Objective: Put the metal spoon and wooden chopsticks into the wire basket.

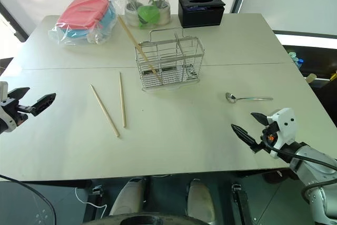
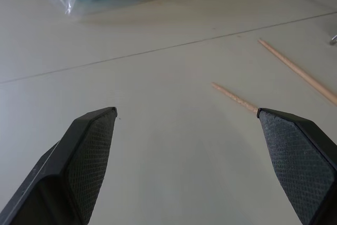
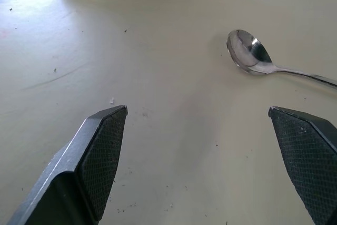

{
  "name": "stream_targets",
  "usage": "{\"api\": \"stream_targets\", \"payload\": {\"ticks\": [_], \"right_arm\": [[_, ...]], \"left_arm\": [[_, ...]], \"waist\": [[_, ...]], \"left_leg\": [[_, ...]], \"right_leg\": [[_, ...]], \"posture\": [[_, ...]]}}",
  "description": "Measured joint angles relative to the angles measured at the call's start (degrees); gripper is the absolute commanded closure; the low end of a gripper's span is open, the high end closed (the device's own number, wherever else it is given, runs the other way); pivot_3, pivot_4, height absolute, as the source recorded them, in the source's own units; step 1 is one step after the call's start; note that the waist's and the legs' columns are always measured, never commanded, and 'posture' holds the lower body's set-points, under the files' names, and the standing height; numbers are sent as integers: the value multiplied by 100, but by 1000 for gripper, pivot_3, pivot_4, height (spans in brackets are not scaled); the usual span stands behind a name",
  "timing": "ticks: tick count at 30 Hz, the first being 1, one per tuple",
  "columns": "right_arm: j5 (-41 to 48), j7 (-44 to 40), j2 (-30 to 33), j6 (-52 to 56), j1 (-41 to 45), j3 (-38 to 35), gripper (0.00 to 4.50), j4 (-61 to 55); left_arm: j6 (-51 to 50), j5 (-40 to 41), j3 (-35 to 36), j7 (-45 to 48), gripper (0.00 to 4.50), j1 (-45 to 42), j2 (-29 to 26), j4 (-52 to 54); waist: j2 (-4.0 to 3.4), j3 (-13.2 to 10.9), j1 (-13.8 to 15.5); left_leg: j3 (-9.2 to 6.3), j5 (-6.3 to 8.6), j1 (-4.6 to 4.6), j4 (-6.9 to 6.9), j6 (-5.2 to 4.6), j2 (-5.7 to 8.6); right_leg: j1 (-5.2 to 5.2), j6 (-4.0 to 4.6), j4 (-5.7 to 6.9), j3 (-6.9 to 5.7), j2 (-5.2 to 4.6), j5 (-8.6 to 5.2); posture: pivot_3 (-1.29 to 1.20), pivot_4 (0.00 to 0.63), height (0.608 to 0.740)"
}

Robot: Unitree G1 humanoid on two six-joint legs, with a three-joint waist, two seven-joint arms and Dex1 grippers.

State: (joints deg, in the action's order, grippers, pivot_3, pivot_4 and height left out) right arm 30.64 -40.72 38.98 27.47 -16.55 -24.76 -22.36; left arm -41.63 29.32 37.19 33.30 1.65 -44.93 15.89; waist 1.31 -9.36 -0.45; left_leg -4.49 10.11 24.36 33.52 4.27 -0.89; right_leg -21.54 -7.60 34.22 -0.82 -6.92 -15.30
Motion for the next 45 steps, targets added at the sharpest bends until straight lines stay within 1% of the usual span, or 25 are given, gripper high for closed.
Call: {"api": "stream_targets", "payload": {"ticks": [17, 30, 33, 36, 40, 43, 45], "right_arm": [[-10, -11, 56, 0, 199, -27, 48, 6], [-87, -171, 330, -9, 454, -27, 48, 148], [-131, -309, 512, -37, 614, -24, 48, 264], [-226, -706, 954, -76, 1019, 124, 48, 575], [-399, -1358, 1631, -269, 2075, 556, 48, 1310], [-734, -1915, 2001, -517, 3066, 1165, 48, 2114], [-1067, -2335, 2109, -818, 3761, 1662, 48, 2705]], "left_arm": [[-62, 4, -52, -76, 0, -85, -4, -10], [-51, -15, -128, 46, 0, -146, -77, -121], [-28, -28, -247, 79, 0, -194, -99, -120], [-93, 53, -398, 191, 0, -453, -240, -79], [-461, 663, -565, 619, 0, -1035, -692, 466], [-588, 1069, -859, 1083, 0, -1240, -948, 775], [-680, 1341, -1145, 1402, 0, -1413, -1078, 925]], "waist": [[0, 0, 1], [0, 0, 3], [-2, -1, 1], [-1, -2, 3], [-7, -6, -17], [-21, -14, -33], [-24, -16, -45]], "left_leg": [[3, 0, 0, 0, 0, 0], [5, 0, 0, 0, -1, 0], [8, -1, 0, 0, -1, 0], [9, -1, 1, 2, -1, 0], [16, 0, 2, 7, -3, 0], [31, 0, 1, 4, -4, 0], [35, -1, 0, -3, -5, -1]], "right_leg": [[-2, 1, 0, 2, 0, 0], [-2, 1, 0, 3, 0, 0], [-3, 2, 0, 5, 0, 1], [-3, 3, 1, 5, 0, 2], [-1, 4, -3, 9, 0, 3], [-10, 4, 0, 20, 0, 3], [-17, 2, 5, 26, 4, 4]], "posture": [[0, 150, 715], [0, 150, 715], [0, 150, 715], [0, 150, 715], [0, 150, 715], [0, 150, 715], [0, 150, 715]]}}
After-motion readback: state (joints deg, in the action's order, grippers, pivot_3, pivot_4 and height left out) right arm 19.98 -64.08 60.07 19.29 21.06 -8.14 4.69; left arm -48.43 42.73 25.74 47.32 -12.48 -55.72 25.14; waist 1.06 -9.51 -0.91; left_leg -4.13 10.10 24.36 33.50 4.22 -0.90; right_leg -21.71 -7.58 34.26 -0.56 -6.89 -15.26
